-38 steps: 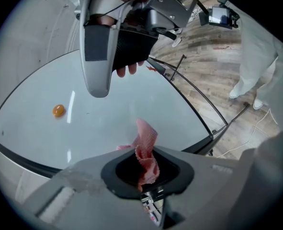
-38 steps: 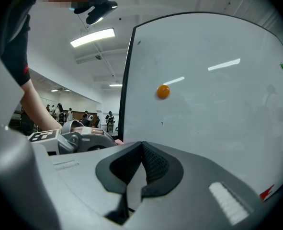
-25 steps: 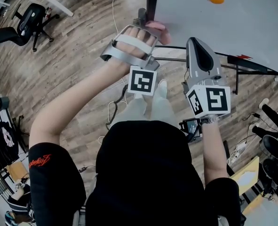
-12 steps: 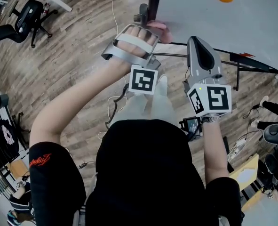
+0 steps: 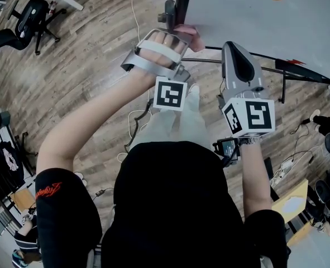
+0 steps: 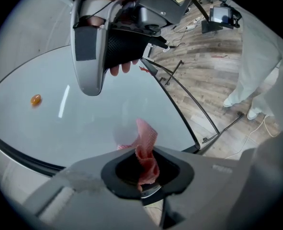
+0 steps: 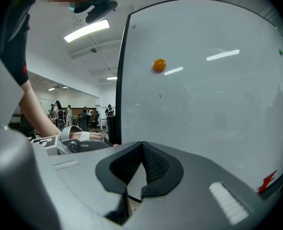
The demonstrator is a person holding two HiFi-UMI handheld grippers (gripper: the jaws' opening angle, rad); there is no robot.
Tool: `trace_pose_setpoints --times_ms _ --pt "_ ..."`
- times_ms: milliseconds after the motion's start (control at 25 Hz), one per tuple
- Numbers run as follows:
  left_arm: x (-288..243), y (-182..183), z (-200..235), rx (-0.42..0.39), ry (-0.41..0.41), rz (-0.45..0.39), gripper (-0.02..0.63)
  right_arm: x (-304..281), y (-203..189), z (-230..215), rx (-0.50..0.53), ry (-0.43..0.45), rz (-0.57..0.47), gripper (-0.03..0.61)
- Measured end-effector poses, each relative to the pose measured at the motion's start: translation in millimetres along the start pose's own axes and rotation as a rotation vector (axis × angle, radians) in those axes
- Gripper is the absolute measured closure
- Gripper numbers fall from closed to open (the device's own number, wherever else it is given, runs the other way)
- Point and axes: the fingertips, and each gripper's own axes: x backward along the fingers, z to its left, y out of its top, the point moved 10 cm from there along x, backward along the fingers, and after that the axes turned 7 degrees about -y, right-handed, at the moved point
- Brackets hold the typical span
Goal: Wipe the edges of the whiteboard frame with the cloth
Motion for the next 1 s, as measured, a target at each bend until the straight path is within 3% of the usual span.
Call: trace_pose_setpoints --times_ms 1000 --pt "-32 -2 -39 0.027 -0.063 -0.018 0.574 -15 -34 0 -0.029 -0.015 0.069 0.577"
